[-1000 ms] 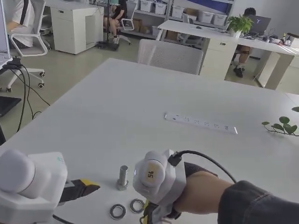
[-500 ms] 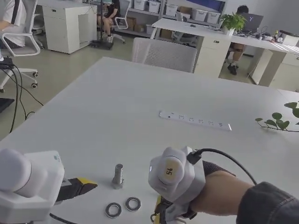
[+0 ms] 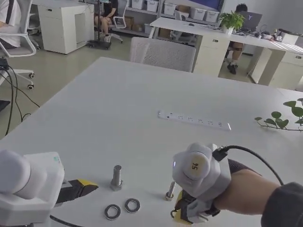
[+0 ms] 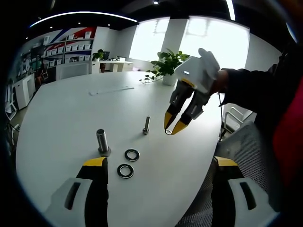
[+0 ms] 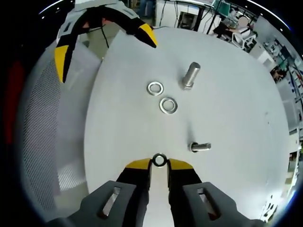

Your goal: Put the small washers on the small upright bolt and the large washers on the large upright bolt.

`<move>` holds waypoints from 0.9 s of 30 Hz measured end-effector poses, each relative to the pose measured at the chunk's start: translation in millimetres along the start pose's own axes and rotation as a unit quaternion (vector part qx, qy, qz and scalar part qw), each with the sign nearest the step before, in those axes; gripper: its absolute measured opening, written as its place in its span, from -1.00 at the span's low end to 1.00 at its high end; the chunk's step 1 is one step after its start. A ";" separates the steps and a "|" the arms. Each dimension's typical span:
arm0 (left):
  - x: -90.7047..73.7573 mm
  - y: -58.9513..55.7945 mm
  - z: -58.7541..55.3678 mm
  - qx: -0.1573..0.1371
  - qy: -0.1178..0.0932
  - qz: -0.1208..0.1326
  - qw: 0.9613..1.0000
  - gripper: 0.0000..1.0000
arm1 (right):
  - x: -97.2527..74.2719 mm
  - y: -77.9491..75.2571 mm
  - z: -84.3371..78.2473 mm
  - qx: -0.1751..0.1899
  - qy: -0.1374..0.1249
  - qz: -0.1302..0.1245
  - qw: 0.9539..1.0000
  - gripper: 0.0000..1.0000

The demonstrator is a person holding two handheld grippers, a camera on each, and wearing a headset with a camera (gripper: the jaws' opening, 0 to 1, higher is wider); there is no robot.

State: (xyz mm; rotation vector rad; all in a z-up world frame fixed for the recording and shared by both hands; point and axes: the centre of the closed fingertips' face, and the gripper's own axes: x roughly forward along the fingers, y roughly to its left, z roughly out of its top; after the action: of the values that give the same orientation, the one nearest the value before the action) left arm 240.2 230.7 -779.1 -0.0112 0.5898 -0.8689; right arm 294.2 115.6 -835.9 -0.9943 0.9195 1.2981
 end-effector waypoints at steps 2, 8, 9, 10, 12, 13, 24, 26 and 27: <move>0.2 -0.4 0.0 0.000 0.000 0.000 1.000 0.82 | -3.2 -3.8 -3.7 0.006 0.001 -0.004 1.000 -0.72; 0.2 -0.9 0.4 0.000 -0.001 0.000 1.000 0.82 | -12.6 -13.3 -7.7 0.013 0.001 -0.017 1.000 -0.72; 0.4 -1.1 0.3 0.001 -0.001 0.000 1.000 0.82 | -13.5 -14.3 -7.6 0.013 0.000 -0.018 1.000 -0.72; 0.5 -1.3 0.3 0.001 -0.001 0.000 1.000 0.82 | -14.2 -15.0 -7.3 0.013 0.000 -0.019 1.000 -0.72; 1.2 -1.8 0.3 0.001 -0.001 -0.001 1.000 0.82 | -16.3 -17.6 -6.1 0.013 -0.001 -0.022 1.000 -0.72; 1.4 -1.9 0.2 0.001 0.000 -0.001 1.000 0.81 | -16.9 -18.7 -5.7 0.014 -0.001 -0.023 1.000 -0.72; 1.2 -0.3 0.4 0.000 0.001 -0.001 1.000 0.81 | -26.4 -38.0 7.2 0.007 -0.008 -0.039 0.999 -0.72; 1.3 0.0 0.0 0.000 0.001 -0.001 1.000 0.81 | -28.0 -41.6 11.1 0.003 -0.009 -0.043 0.999 -0.72; 1.3 0.3 0.0 0.000 0.001 -0.001 1.000 0.81 | -28.3 -43.9 13.3 0.001 -0.010 -0.044 0.999 -0.72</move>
State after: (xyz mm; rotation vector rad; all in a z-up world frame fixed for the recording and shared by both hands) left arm 241.0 229.9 -779.8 -0.0103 0.5923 -0.8703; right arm 336.0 118.5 -802.1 -1.0076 0.8530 1.2313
